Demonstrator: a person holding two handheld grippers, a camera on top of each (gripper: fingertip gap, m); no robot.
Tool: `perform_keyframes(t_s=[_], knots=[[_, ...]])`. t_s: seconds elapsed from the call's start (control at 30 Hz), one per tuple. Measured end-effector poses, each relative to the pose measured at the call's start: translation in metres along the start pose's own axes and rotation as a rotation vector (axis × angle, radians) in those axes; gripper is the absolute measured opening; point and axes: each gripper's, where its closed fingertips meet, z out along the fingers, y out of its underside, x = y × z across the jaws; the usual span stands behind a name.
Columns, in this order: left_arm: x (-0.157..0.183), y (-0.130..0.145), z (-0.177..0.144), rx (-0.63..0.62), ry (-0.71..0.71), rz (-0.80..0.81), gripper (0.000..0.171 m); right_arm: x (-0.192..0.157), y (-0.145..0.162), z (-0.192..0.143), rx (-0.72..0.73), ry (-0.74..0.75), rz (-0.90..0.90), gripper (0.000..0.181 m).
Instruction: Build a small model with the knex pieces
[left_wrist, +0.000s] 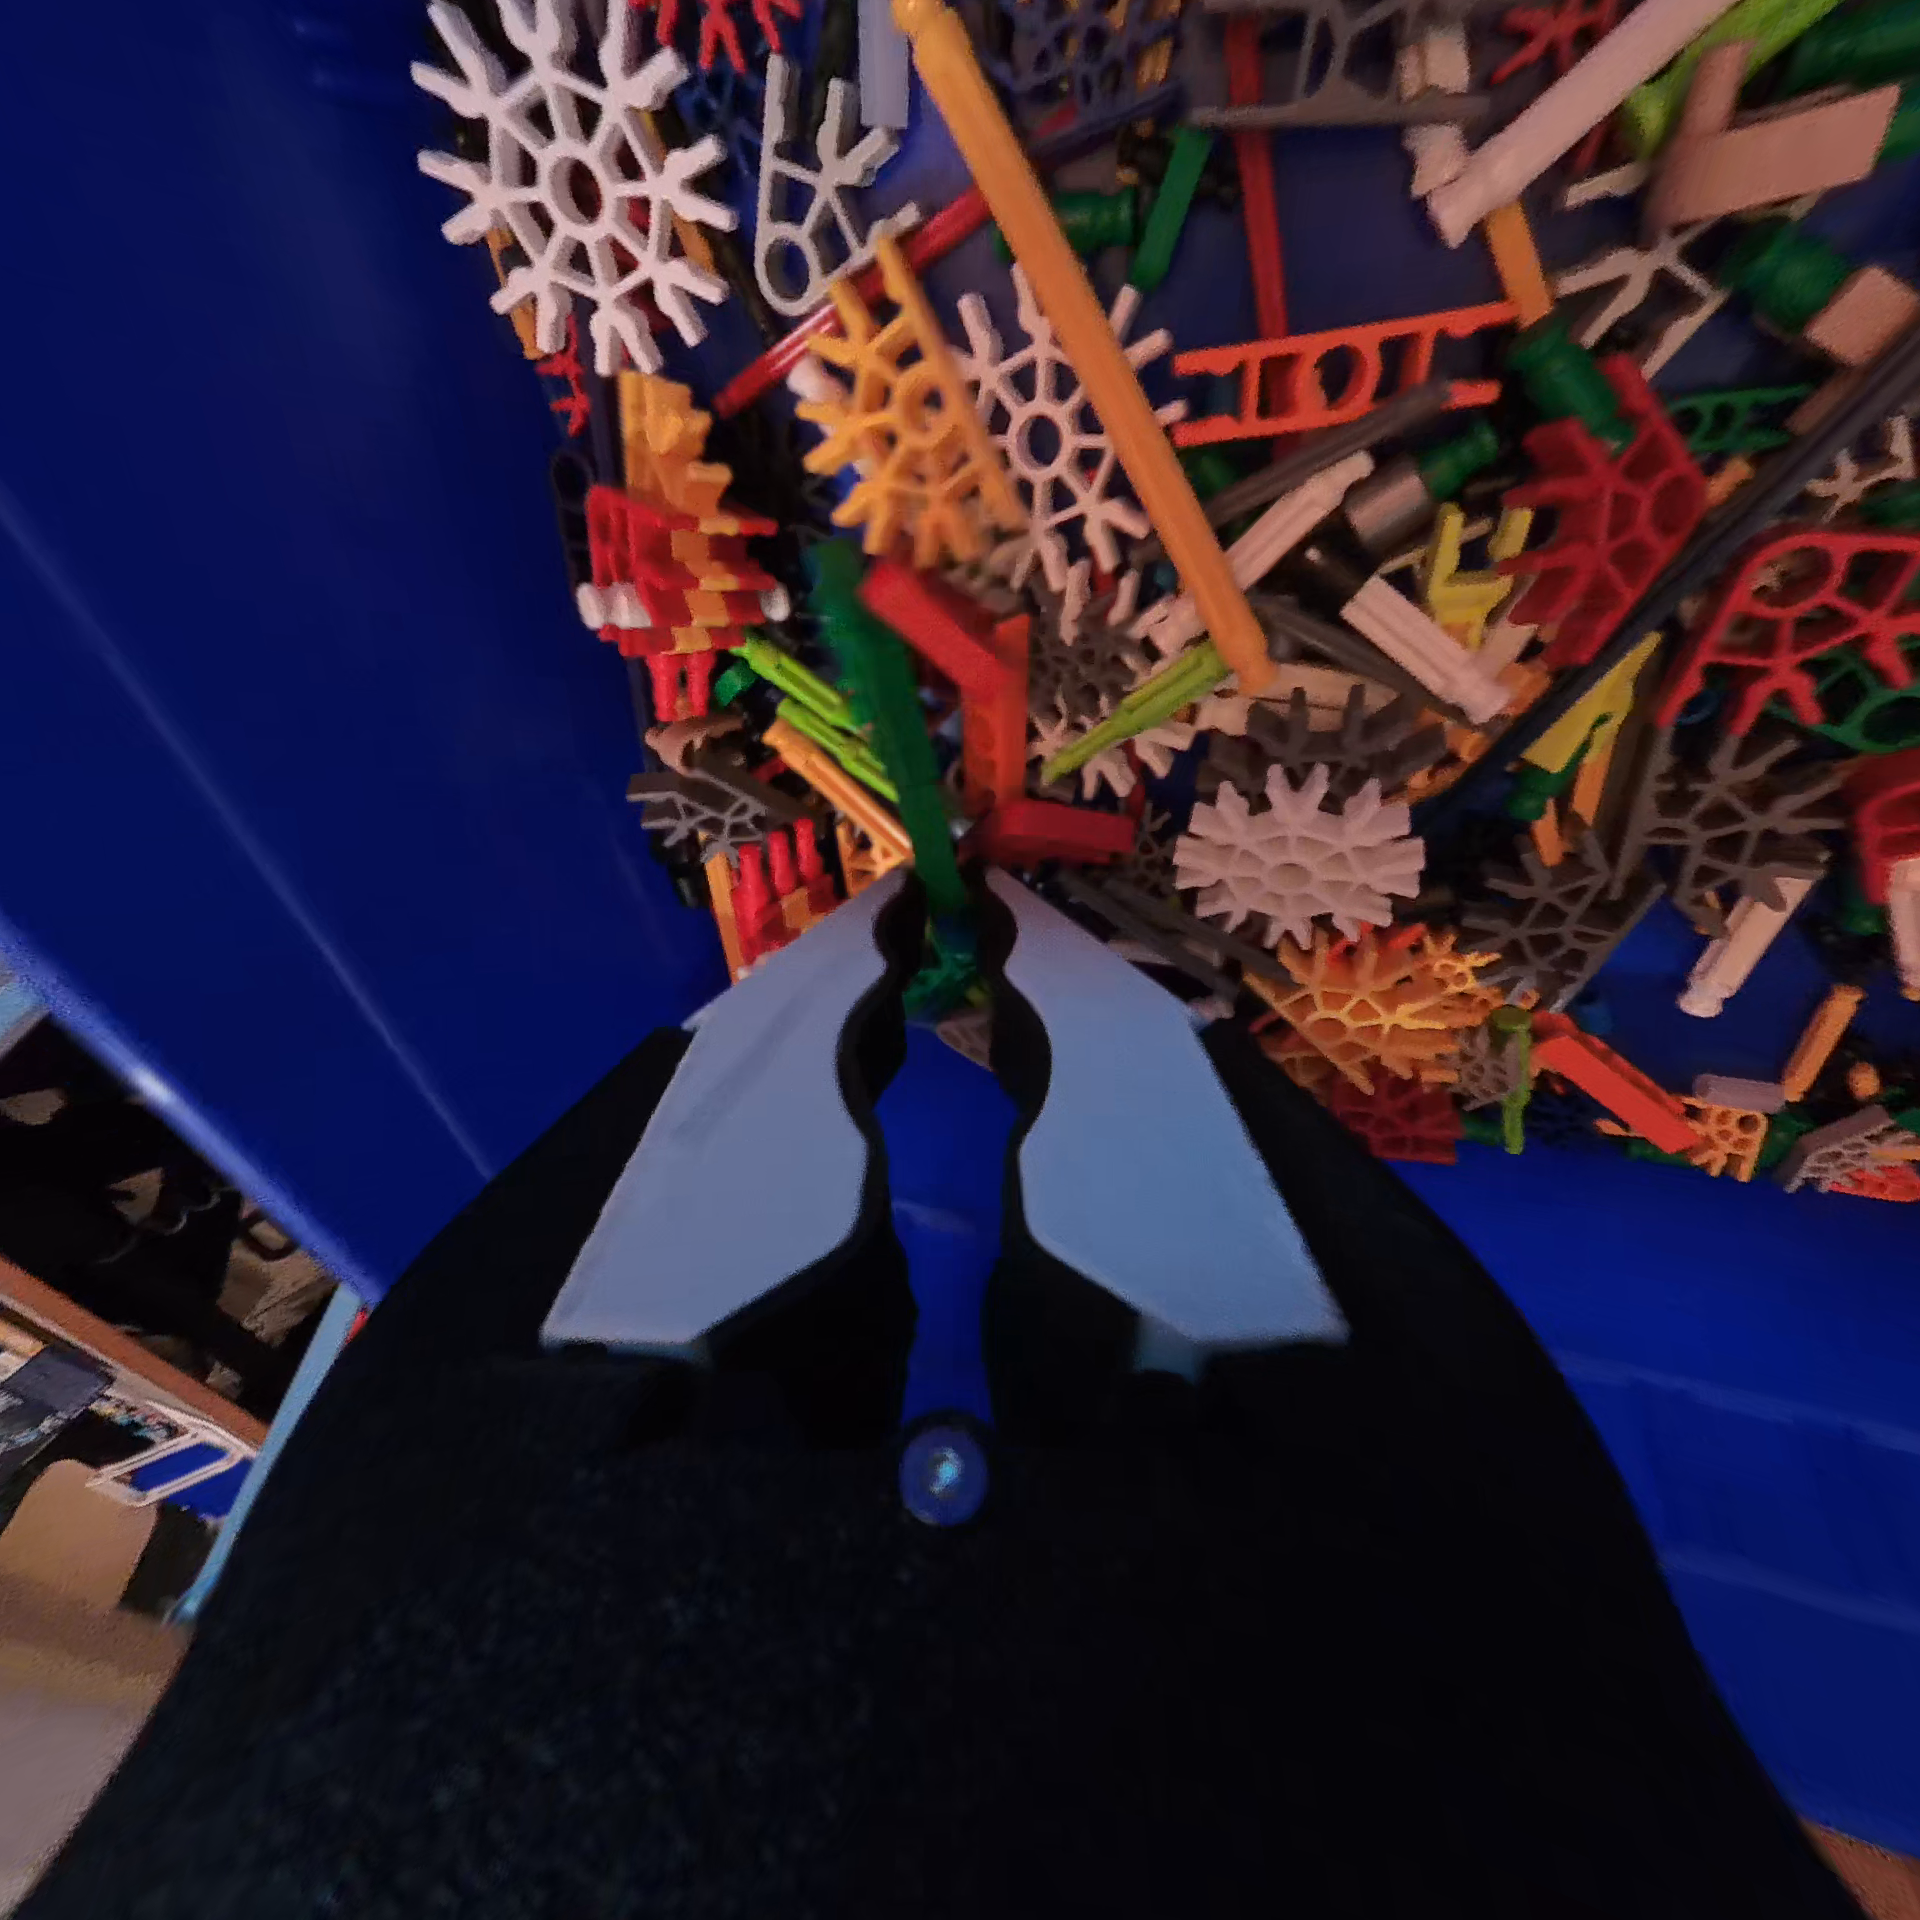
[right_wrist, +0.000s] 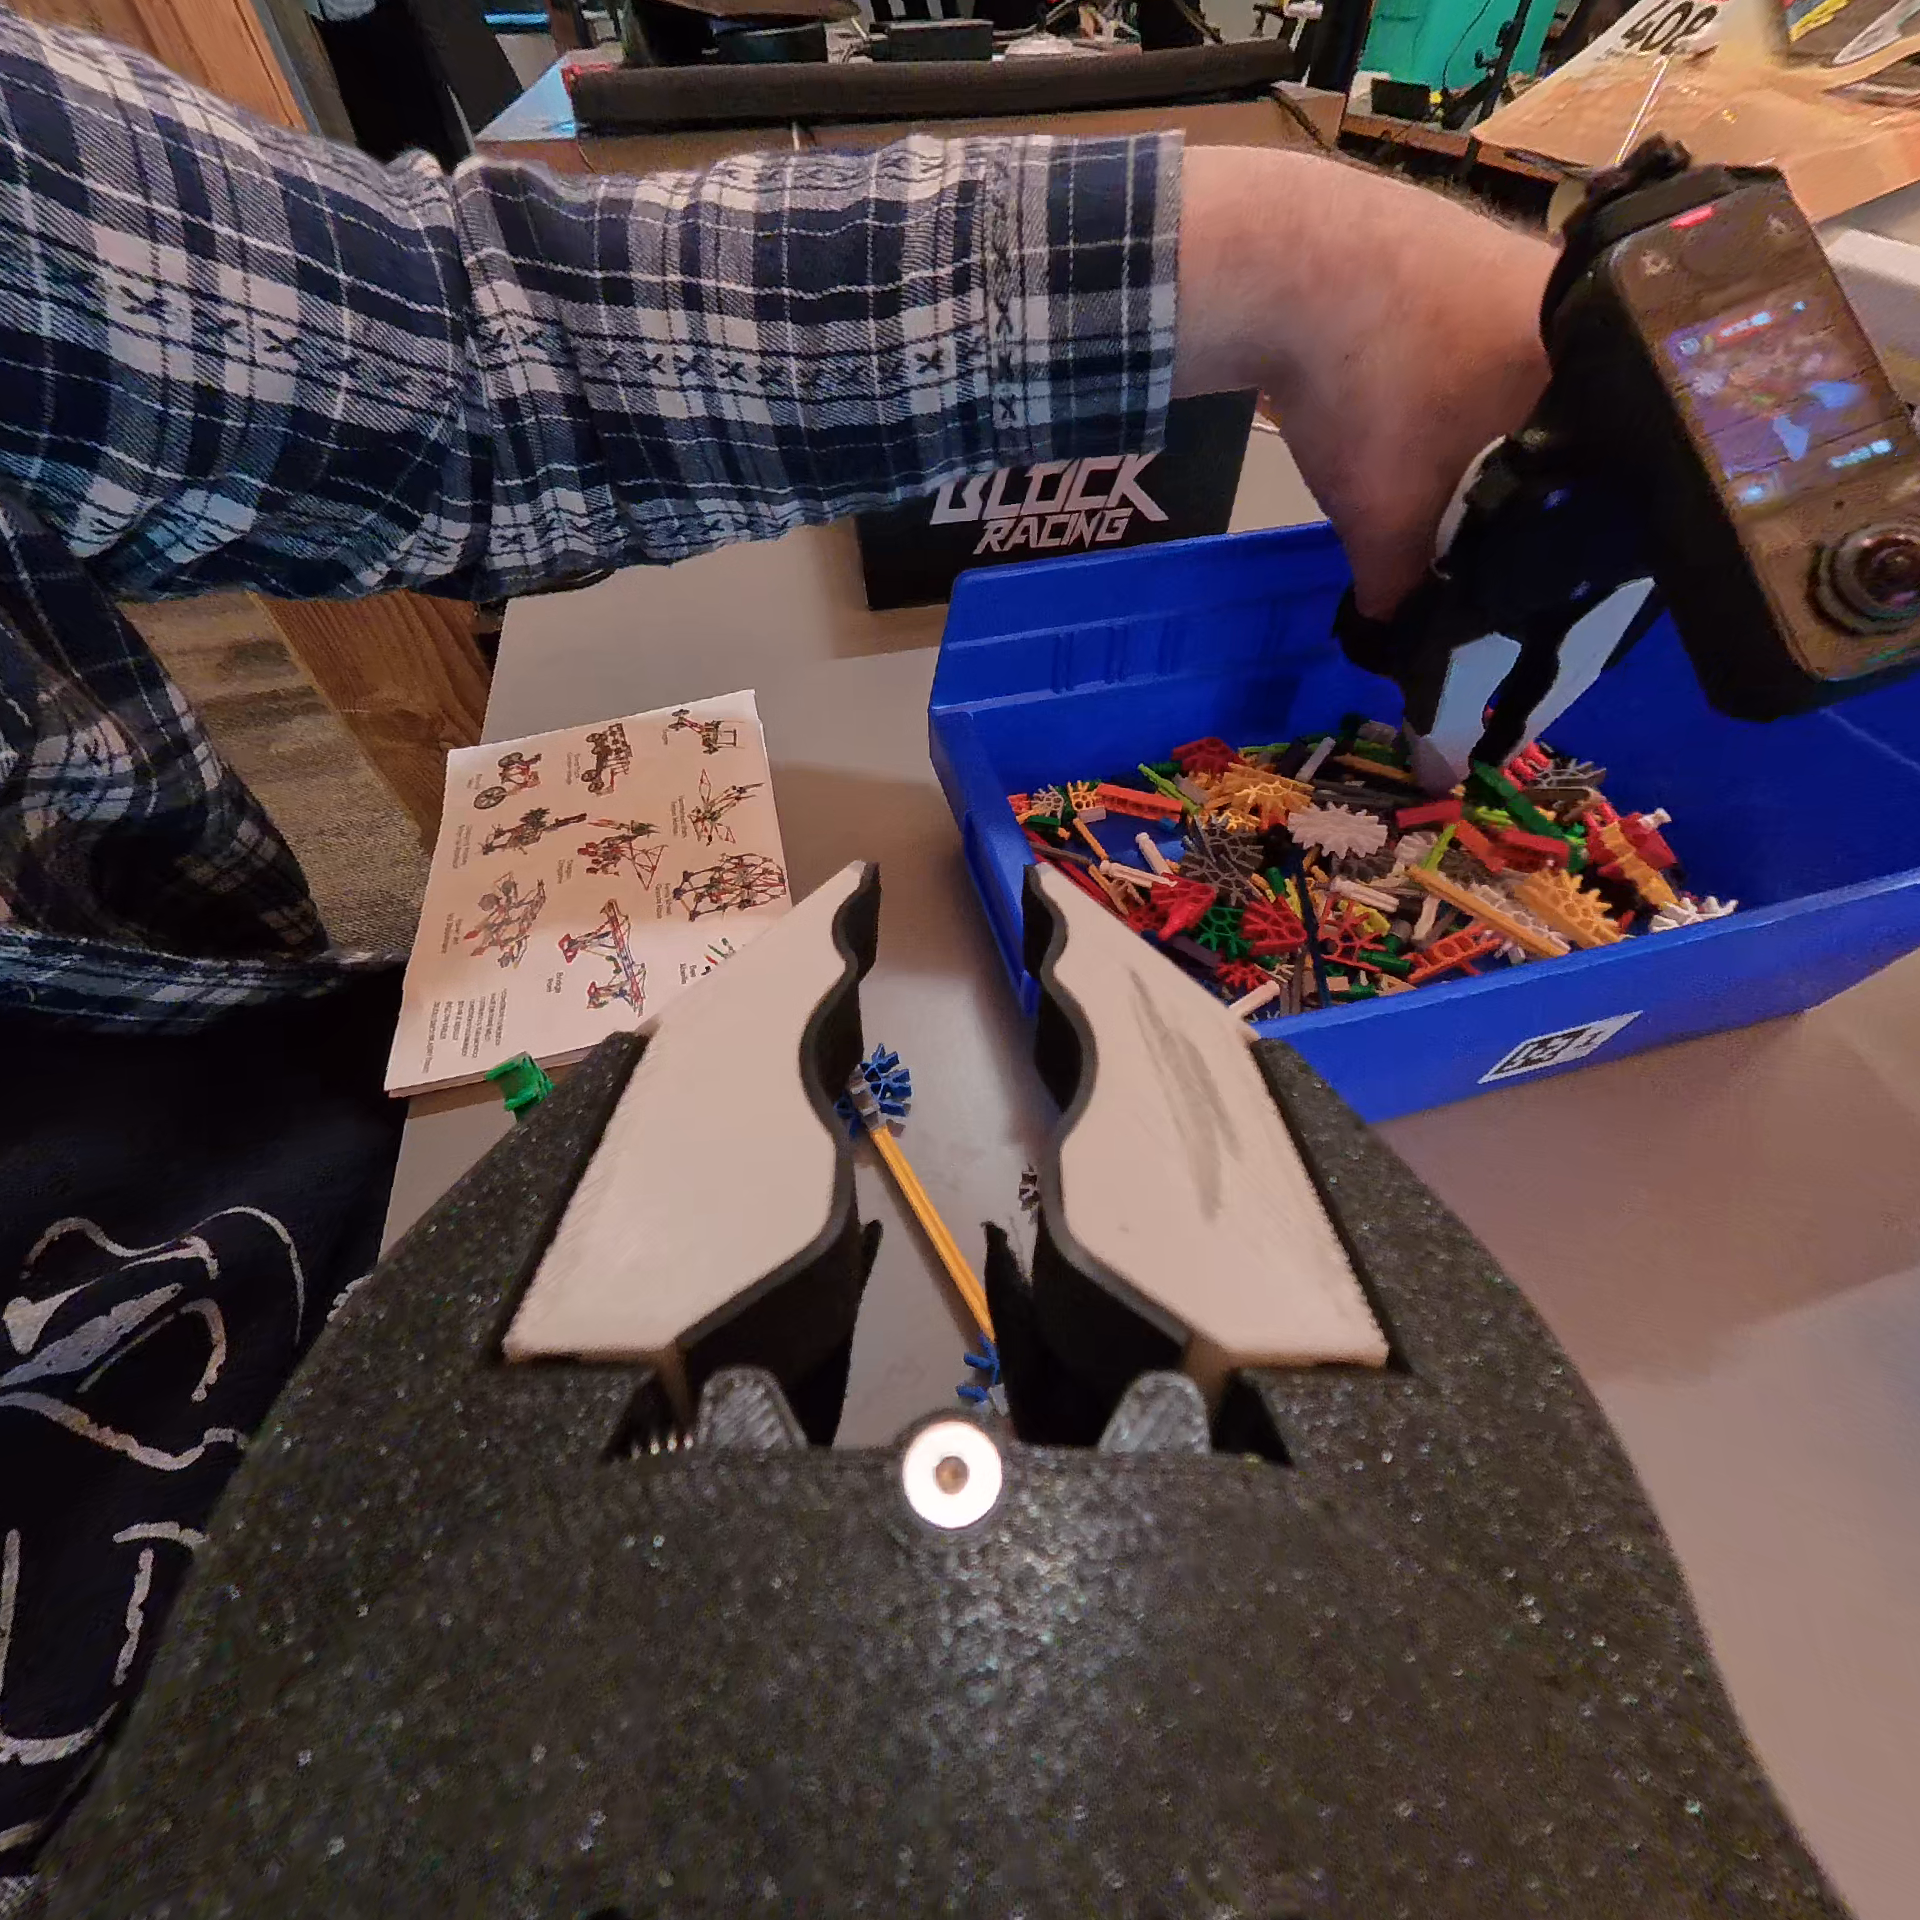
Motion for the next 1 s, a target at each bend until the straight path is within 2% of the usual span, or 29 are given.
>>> perform_keyframes(t_s=[0.17, 0.33, 0.57, 0.77, 0.87, 0.93, 1.0], knots=[[0.004, -0.003, -0.021, 0.102, -0.005, -0.041, 0.004, 0.000, 0.002, 0.001, -0.009, 0.003, -0.007, 0.027], [0.023, -0.011, -0.058, 0.246, 0.010, -0.059, 0.004, 0.006, 0.000, -0.001, 0.002, 0.035, -0.002, 0.027], [0.109, -0.045, -0.122, 0.482, 0.156, 0.058, 0.004, 0.029, -0.008, -0.006, 0.042, 0.174, -0.035, 0.031], [0.163, -0.064, -0.147, 0.522, 0.156, 0.198, 0.004, 0.035, 0.003, 0.004, -0.051, 0.277, -0.196, 0.037], [0.179, -0.071, -0.153, 0.523, 0.152, 0.250, 0.003, 0.034, 0.006, 0.008, -0.080, 0.289, -0.235, 0.027], [0.178, -0.074, -0.154, 0.522, 0.124, 0.245, 0.004, 0.030, 0.009, 0.010, -0.098, 0.262, -0.255, 0.010], [0.177, -0.074, -0.154, 0.528, 0.123, 0.233, 0.004, 0.027, 0.009, 0.011, -0.102, 0.254, -0.262, 0.007]])
